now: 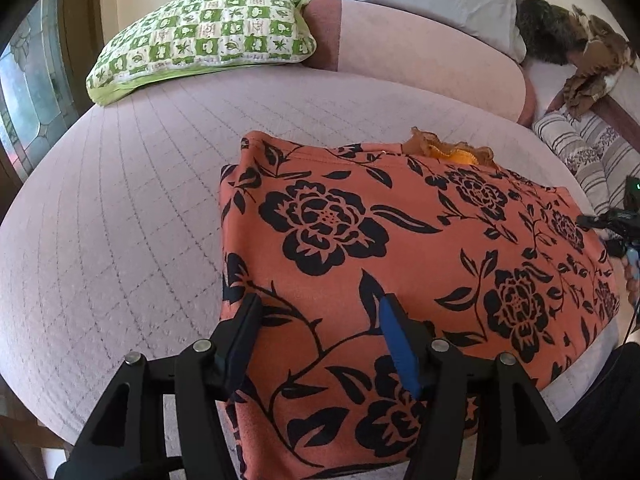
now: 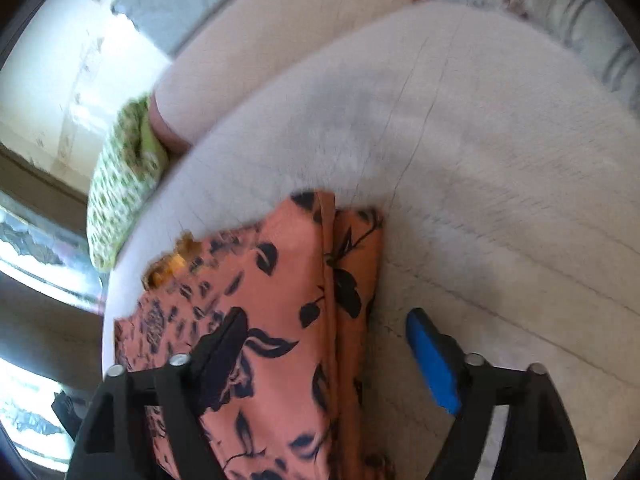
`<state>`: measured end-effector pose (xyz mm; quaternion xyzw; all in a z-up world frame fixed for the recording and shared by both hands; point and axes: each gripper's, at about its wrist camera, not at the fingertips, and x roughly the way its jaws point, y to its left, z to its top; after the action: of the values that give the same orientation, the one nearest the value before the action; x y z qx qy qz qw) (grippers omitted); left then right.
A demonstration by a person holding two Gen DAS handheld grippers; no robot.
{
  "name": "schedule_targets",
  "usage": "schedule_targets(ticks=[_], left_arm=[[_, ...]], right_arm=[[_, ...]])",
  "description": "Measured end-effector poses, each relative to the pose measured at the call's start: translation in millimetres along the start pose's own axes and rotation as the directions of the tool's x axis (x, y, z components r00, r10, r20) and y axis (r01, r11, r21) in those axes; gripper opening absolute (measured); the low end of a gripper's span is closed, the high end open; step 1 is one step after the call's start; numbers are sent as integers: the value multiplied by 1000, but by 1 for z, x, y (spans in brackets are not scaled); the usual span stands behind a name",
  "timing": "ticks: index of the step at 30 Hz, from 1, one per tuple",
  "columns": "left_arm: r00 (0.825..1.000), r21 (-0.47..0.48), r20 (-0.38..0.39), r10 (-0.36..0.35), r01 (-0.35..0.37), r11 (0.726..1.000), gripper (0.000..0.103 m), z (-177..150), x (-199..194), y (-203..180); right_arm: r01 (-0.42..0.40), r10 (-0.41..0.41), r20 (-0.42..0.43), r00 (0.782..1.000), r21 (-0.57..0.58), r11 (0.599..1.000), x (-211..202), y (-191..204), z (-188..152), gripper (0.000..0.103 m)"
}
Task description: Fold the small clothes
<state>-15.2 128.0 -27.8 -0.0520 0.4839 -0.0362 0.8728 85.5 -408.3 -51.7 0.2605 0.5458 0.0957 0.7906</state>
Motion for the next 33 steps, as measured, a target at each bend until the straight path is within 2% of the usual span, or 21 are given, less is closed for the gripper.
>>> schedule_targets(ticks=[1,3,5,7,8,10,11,12,13,17,19,20,21,24,25,27,28,29,31,32,33], left_arm=[[1000,3,1,1,-1,1000,62,0,1,0],[1000,10,7,-2,2,1000,62,-1,1,0],[1000,16,18,-7,7,1000,63,-2,3,1],[1000,23,23,-8,8,1000,63,-3,4,1],[1000,24,23,-8,8,1000,64,-2,5,0],[1000,24,25,-15,15,1000,64,-3,4,2],[999,26,29,-19,18,1000,64,-4,4,2],[999,28,30,-19,18,999,64,-4,4,3],[999,34,31,-15,14,999,64,-4,4,2],[999,42,37,-12,11,999,67,-6,4,-2],[999,44,38,-19,17,999,67,-6,4,0],[999,44,39,-23,21,999,67,-6,3,0],[999,46,39,-27,25,999,67,-6,3,1],[998,50,48,-33,30,998,67,-7,3,2],[998,50,50,-32,30,998,68,-8,3,1],[998,59,51,-29,26,998,69,-7,4,-1],[998,61,49,-32,29,998,69,-7,4,1],[998,58,50,-38,35,998,69,-7,3,3],[998,54,50,-47,44,998,69,-7,2,4],[998,54,48,-46,44,998,69,-7,3,4],[998,54,49,-46,43,998,69,-7,3,4]], right_arm=[[3,-3,-1,1000,-23,1000,0,8,1,19],[17,-10,77,997,-91,996,-18,29,0,15],[19,-6,157,988,-86,996,-34,32,-3,14],[38,-39,96,995,10,999,-13,5,-2,15],[28,-30,42,999,56,998,2,-8,-5,21],[-13,9,79,997,53,998,-3,-10,-9,27],[-33,28,89,996,54,998,-7,-7,-9,44],[-42,36,102,994,51,998,-13,-3,-8,74],[-34,29,126,992,41,999,-18,0,-6,80],[0,-7,146,989,47,999,-14,3,12,81],[8,-12,68,998,70,998,6,-2,23,79],[2,-6,49,999,68,998,13,-2,24,58],[1,-3,39,999,57,998,15,3,27,13],[-40,39,162,986,-1,999,-15,23,25,14],[-42,39,163,986,10,999,-13,18,26,14],[-21,10,71,997,155,988,15,-21,29,17],[-39,26,65,998,205,978,21,-33,26,19],[-85,65,97,993,224,971,18,-37,22,23],[-113,88,132,987,202,973,4,-29,18,35],[-95,72,137,988,172,981,-4,-23,15,52],[-62,39,154,987,147,987,-16,-17,12,60]])
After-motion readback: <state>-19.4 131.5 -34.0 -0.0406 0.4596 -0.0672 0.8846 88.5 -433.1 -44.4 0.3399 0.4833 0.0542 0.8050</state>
